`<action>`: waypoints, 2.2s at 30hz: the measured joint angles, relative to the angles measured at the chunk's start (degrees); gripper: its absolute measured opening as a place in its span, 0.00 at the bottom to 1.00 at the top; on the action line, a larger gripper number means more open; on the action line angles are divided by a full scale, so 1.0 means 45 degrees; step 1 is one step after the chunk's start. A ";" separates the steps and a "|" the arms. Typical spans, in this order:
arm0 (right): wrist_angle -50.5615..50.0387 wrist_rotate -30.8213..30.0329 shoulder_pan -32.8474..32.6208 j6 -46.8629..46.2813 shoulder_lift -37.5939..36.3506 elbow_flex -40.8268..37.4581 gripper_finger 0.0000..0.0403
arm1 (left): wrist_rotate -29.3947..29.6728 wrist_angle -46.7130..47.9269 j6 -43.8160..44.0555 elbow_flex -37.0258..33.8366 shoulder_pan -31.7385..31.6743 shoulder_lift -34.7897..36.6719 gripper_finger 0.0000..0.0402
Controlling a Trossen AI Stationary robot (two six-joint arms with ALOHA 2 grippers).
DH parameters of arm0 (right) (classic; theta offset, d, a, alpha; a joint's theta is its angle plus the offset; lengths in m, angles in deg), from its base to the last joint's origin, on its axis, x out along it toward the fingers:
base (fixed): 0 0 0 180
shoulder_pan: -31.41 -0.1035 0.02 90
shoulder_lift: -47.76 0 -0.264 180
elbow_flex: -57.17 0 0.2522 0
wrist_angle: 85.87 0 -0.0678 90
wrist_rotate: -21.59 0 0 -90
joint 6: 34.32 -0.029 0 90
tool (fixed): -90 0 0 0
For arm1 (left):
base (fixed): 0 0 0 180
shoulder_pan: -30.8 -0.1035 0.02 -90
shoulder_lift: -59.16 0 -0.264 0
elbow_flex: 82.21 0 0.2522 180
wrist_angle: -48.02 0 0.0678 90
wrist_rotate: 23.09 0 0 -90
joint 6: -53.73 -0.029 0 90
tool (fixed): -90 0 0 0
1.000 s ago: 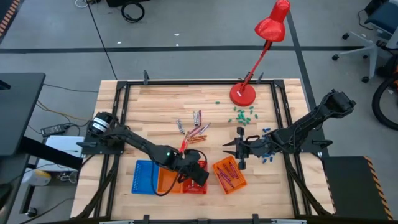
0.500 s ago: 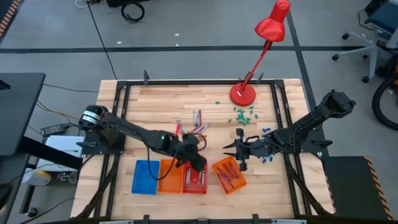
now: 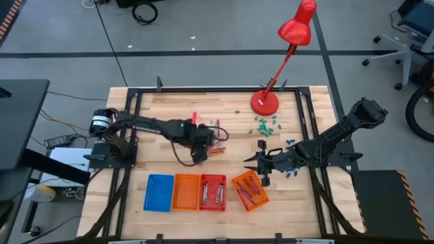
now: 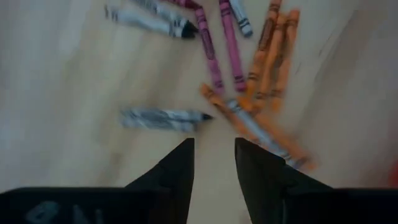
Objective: Sort crayons
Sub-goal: Put the black crayon into the red bin
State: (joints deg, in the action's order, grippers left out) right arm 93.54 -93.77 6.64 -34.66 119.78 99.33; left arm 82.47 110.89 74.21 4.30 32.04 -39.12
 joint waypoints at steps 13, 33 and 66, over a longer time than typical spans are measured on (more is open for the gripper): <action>-0.0083 0.0233 0.0000 0.0024 0.0000 0.0000 0.28 | 0.0105 -0.0359 -0.9891 -0.0004 -0.1057 -0.0804 0.32; -0.0191 0.0323 0.0000 0.0080 0.0000 0.0000 0.28 | 0.0382 -0.0094 -1.3574 -0.0028 -0.1844 -0.2735 0.31; -0.0276 0.0612 0.0000 0.0037 0.0000 0.0000 0.28 | 0.0103 0.0146 -1.7792 0.0074 -0.2144 -0.3712 0.28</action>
State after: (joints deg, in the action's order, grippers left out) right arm 92.29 -91.02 6.64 -34.49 119.78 99.33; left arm 82.93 111.55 -5.86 4.63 22.39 -55.82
